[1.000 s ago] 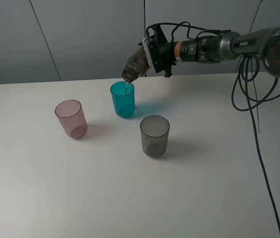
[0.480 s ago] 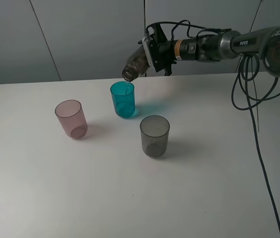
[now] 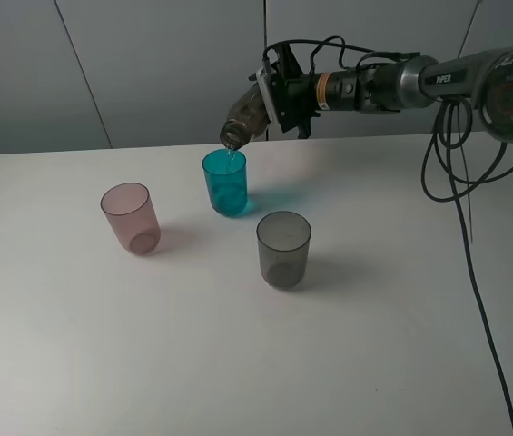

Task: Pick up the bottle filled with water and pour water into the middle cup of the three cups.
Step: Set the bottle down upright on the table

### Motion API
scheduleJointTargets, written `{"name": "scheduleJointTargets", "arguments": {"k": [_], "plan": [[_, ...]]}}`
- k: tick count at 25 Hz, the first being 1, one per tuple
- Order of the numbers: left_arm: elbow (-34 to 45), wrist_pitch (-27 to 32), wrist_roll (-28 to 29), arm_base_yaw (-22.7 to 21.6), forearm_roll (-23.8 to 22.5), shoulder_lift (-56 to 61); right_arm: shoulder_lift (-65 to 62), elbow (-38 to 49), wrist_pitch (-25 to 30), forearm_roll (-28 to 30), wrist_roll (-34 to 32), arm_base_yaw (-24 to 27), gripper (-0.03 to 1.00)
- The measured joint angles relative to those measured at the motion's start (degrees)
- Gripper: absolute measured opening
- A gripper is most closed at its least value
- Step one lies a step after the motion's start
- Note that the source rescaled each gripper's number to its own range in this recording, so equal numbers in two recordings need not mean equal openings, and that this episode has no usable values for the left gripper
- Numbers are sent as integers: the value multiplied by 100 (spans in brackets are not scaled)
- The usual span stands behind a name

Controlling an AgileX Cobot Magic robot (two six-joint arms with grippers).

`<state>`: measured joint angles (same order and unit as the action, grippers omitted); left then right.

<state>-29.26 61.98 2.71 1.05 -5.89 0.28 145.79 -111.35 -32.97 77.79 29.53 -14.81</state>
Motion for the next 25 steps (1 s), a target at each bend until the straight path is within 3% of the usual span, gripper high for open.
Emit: {"name": "scheduleJointTargets", "arguments": {"k": [25], "plan": [[0, 0, 0, 0, 0, 0, 0, -77, -36, 30, 184, -41, 0]]}}
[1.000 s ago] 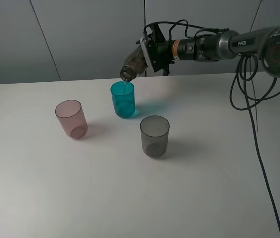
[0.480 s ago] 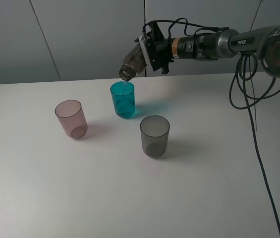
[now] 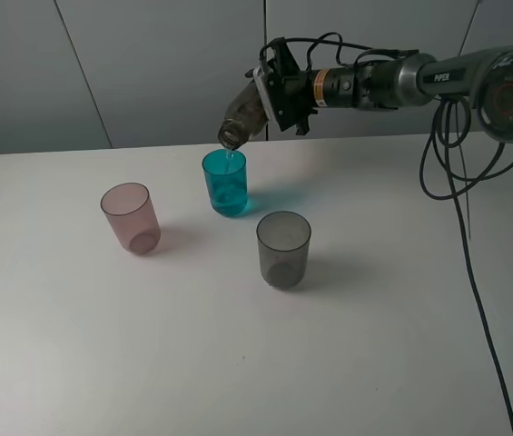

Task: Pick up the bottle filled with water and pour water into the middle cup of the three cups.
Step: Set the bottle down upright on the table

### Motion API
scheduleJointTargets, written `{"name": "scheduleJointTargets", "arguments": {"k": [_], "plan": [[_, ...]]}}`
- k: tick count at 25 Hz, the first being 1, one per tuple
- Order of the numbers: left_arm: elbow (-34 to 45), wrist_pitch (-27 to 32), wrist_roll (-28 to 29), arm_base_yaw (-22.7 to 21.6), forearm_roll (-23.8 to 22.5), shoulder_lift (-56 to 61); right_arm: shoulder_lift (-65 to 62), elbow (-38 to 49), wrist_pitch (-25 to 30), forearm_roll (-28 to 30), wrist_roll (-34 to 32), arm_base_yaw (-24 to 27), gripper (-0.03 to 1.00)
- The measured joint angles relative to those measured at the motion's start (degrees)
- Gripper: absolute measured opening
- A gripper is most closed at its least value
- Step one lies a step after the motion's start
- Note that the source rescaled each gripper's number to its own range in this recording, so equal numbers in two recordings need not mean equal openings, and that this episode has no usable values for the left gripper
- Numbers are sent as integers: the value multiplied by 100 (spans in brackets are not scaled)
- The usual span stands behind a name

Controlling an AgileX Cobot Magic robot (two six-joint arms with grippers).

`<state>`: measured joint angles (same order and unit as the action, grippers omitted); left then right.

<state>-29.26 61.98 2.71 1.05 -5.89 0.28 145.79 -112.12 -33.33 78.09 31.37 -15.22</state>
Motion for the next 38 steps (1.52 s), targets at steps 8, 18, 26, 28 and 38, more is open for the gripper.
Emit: {"name": "scheduleJointTargets", "arguments": {"k": [8, 18, 26, 28, 38], "plan": [[0, 0, -13, 0, 0, 0, 0, 0, 0, 71, 81, 0, 0], [0, 0, -25, 0, 0, 0, 0, -56, 0, 82, 94, -3, 0], [0, 0, -14, 0, 0, 0, -54, -65, 0, 82, 94, -3, 0], [0, 0, -14, 0, 0, 0, -54, -65, 0, 82, 94, -3, 0], [0, 0, -14, 0, 0, 0, -54, -102, 0, 118, 106, -3, 0]]}}
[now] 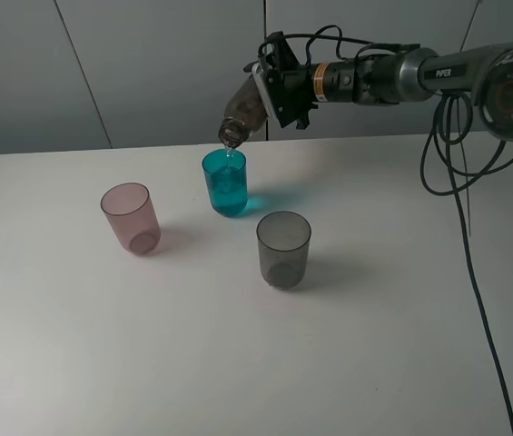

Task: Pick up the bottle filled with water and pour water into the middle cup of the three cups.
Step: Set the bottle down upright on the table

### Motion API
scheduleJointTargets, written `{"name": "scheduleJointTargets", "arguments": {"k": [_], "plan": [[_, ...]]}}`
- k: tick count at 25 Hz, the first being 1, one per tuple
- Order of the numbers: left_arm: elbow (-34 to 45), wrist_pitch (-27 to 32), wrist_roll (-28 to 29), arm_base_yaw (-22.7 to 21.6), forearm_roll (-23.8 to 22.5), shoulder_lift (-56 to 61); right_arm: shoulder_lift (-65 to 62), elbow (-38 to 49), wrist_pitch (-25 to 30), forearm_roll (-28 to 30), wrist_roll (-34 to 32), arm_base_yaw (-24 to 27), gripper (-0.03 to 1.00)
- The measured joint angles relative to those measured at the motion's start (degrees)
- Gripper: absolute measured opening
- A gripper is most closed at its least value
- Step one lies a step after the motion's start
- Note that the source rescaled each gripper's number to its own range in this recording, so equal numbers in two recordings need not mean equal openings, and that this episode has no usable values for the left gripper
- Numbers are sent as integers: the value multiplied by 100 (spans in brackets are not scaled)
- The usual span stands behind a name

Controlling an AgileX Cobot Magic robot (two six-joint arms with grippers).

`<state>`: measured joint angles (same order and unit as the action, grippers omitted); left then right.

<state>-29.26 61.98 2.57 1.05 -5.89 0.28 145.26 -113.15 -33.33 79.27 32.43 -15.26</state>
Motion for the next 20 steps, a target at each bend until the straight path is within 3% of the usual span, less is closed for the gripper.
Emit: {"name": "scheduleJointTargets", "arguments": {"k": [20], "plan": [[0, 0, 0, 0, 0, 0, 0, -13, 0, 282, 11, 0, 0]]}}
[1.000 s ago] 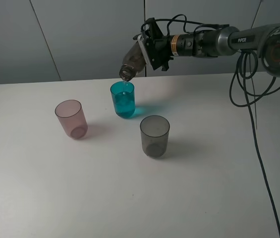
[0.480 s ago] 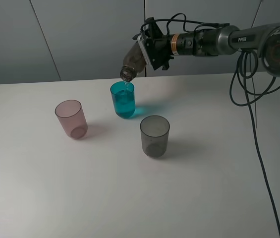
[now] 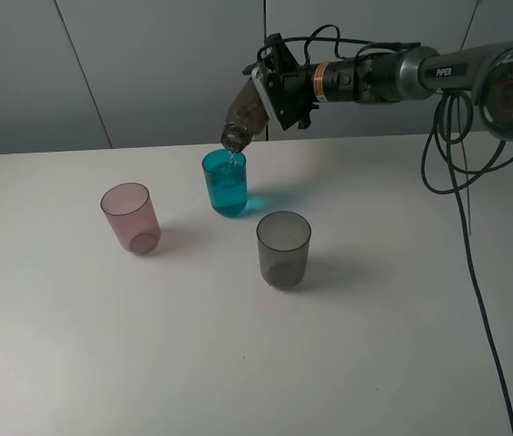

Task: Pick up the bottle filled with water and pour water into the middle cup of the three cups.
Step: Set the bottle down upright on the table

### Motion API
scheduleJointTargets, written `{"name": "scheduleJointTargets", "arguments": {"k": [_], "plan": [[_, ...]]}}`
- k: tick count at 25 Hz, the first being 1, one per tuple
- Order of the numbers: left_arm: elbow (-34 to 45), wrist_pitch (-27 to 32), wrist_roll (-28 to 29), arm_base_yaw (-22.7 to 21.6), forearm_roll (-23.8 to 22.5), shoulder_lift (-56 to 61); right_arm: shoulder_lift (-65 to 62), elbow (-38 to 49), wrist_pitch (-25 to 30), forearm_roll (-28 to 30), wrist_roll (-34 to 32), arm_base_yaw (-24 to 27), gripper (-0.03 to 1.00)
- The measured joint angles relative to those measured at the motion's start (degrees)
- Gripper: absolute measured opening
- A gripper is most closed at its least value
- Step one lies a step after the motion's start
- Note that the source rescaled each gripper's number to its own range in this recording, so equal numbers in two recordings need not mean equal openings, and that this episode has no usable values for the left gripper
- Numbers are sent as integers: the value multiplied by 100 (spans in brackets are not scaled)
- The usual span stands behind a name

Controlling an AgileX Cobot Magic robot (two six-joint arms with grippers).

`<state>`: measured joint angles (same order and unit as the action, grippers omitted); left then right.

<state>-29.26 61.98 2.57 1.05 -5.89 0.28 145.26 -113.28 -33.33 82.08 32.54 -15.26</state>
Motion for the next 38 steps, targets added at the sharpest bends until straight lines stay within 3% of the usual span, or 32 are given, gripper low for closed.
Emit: {"name": "scheduleJointTargets", "arguments": {"k": [38], "plan": [[0, 0, 0, 0, 0, 0, 0, -9, -39, 5, -173, 0, 0]]}}
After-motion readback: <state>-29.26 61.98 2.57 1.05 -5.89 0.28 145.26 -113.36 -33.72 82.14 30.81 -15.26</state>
